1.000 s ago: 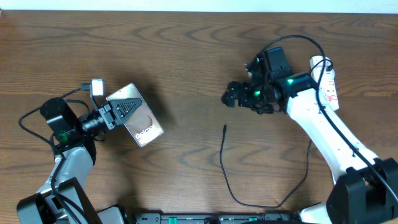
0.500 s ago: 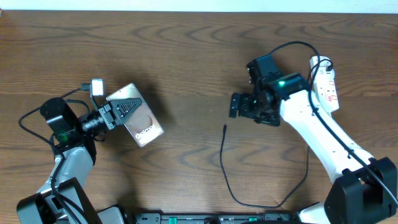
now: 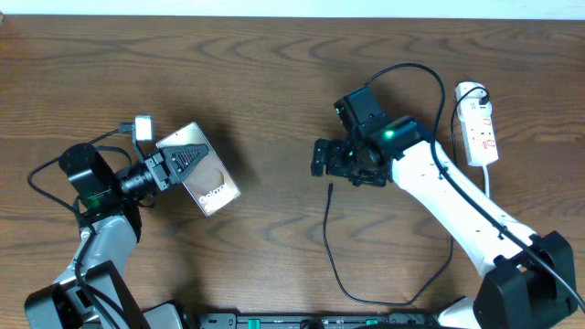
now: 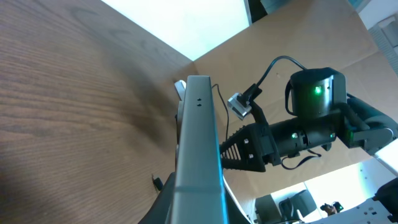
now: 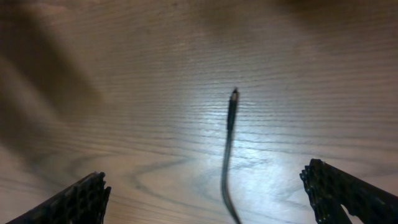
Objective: Plug charger to phone and switch on socket
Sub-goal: 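Lower the open right gripper over the black cable's plug end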
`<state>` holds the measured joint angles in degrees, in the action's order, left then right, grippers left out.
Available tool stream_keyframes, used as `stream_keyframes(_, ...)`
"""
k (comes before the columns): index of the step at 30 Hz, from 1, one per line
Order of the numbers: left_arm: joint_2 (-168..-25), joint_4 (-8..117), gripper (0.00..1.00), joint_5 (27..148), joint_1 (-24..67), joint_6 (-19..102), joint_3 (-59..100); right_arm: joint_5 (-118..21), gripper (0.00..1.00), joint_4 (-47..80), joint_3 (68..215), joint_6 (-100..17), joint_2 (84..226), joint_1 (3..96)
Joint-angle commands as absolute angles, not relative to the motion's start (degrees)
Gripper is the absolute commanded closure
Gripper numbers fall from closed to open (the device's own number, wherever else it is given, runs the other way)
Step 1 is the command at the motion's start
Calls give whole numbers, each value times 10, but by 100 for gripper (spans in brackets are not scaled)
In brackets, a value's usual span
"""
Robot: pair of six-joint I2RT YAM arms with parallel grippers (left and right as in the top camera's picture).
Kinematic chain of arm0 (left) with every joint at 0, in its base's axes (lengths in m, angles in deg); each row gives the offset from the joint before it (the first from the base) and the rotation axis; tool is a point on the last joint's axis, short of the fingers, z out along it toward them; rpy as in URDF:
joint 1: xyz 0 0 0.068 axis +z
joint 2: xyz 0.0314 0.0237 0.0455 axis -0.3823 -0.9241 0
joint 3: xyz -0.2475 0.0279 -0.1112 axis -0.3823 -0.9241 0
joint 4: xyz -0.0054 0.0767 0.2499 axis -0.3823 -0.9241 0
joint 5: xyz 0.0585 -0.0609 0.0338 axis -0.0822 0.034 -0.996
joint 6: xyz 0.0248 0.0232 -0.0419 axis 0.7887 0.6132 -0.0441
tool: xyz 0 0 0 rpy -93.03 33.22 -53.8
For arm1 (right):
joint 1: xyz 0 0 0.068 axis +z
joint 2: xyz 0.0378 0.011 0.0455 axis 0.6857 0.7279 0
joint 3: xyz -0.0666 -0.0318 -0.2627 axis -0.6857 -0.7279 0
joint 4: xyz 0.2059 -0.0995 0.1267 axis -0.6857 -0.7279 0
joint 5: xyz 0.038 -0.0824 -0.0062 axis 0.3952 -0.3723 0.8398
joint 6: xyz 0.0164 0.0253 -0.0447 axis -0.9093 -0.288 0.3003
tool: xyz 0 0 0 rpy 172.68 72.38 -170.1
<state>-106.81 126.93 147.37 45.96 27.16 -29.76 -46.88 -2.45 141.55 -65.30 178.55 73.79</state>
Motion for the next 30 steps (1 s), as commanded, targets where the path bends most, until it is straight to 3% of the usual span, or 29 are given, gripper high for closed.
stream_keyframes(1,-1067,1274,93,1491,462,282,-298,-482,1,-25,1418,-713,1797,752)
stream_keyframes(14,-1067,1274,92,1491,462,282,-298,-438,3,-43,1418,-735,1902,758)
stream_keyframes(30,-1067,1274,93,1491,462,282,-298,-437,1,-43,1404,-722,1919,760)
